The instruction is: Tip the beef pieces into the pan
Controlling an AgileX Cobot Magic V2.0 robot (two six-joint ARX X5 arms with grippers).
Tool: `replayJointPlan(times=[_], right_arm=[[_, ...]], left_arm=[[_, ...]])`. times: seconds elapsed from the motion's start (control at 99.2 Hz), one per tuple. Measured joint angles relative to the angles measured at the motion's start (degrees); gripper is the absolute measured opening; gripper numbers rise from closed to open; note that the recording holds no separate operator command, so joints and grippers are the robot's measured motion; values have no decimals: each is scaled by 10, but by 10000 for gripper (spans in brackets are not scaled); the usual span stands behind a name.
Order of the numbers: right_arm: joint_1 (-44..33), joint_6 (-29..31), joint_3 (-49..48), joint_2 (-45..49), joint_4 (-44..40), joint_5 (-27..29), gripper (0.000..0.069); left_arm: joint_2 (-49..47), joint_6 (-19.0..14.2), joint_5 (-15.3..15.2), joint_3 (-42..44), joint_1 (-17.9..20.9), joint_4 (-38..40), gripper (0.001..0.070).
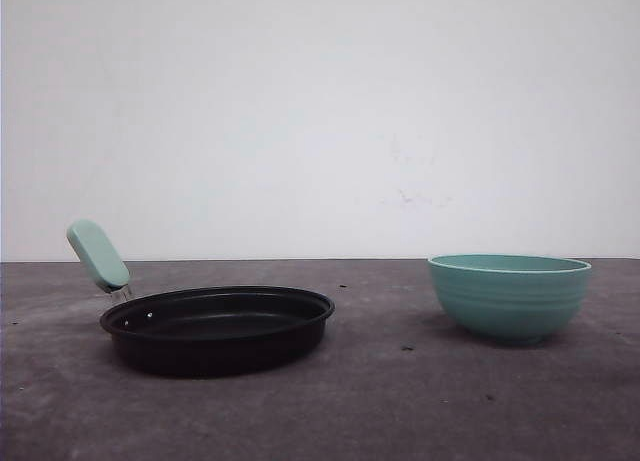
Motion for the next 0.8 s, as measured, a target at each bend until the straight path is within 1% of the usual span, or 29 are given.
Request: replayJointPlan(times=[0.06,0.101,0.171,0.272,0.383,0.544,0.635,0.716,0.797], right_arm=[[0,27,0,0,17,0,8],[0,49,0,0,28,0,8],[0,78,0,0,38,0,8],[0,113,0,0,51,-9,8],[0,133,22,0,34,-16,8],[0,129,119,7,-28,-14,8],[0,108,181,26,-56,-14,8],[0,86,234,51,-67,-14,8],[0,63,294,77,-77,-14,8]], left_arm=[[0,-37,-5,0,0,4,23],[0,-57,-5,0,0,2,23],[0,-78,12,0,0,-5,23],[0,-91,35,0,0,-8,23],[0,-97,35,0,0,-8,23],[0,-99,38,0,0,-7,23],[0,-110,51,0,0,-5,23],[0,-112,60,0,0,-5,23],[0,-112,62,0,0,-5,23]])
